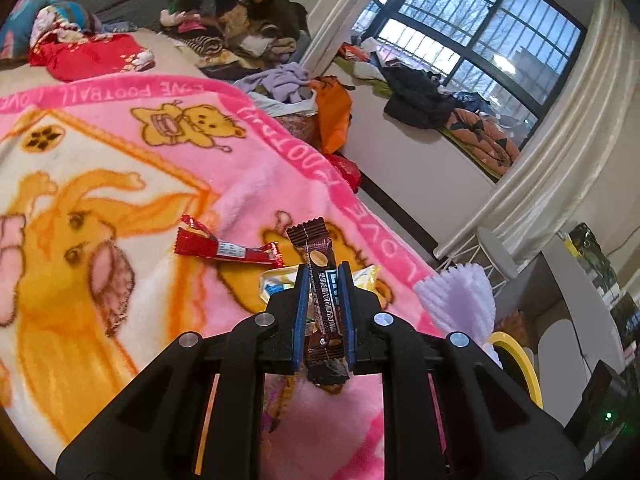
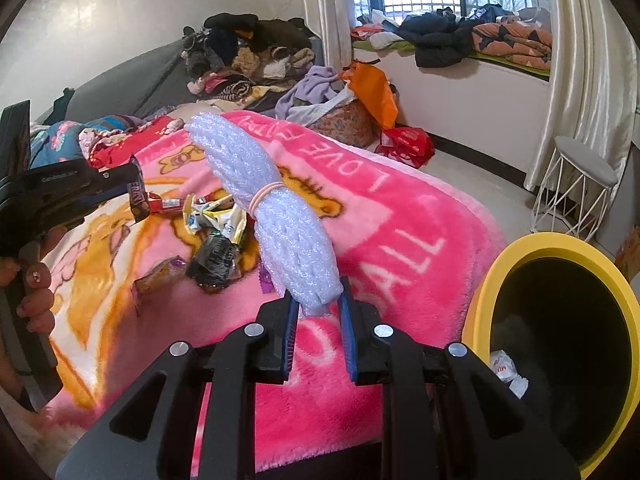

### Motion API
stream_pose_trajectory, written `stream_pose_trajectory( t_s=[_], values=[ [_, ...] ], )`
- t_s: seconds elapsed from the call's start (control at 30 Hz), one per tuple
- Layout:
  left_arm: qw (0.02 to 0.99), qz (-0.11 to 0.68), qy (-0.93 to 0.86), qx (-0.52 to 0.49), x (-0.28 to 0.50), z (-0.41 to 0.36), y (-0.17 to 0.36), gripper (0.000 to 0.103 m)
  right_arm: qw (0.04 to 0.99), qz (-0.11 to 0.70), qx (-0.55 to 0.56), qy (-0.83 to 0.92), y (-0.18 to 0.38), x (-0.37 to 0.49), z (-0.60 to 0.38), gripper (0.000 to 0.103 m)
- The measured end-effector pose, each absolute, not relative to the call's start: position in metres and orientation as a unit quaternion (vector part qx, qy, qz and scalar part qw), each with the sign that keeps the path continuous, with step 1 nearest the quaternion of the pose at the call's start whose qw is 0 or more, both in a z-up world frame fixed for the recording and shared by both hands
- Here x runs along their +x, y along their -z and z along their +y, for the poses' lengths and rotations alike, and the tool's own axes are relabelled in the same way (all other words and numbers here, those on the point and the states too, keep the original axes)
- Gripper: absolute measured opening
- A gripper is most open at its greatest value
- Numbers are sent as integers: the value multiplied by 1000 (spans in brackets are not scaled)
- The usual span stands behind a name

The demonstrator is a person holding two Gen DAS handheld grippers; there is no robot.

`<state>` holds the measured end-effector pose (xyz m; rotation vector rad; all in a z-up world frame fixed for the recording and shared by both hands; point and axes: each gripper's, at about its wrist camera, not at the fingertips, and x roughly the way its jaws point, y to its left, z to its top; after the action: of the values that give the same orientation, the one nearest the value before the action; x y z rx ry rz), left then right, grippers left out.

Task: Collect trash
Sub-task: 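Grasp the brown chocolate bar with the left tool while the right tool grasps the white foam net, then carry the chocolate bar and foam net over the yellow-rimmed bin with both tools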

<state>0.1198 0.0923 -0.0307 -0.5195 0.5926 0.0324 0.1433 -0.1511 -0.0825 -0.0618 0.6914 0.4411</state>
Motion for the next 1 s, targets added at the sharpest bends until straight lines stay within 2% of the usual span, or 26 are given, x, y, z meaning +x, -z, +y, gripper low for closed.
stream_pose_trajectory(
  t_s=[1.0],
  values=[
    [937, 288, 47, -194, 111, 28, 13, 10, 928, 318, -11, -195, 66, 123, -176, 19]
  ],
)
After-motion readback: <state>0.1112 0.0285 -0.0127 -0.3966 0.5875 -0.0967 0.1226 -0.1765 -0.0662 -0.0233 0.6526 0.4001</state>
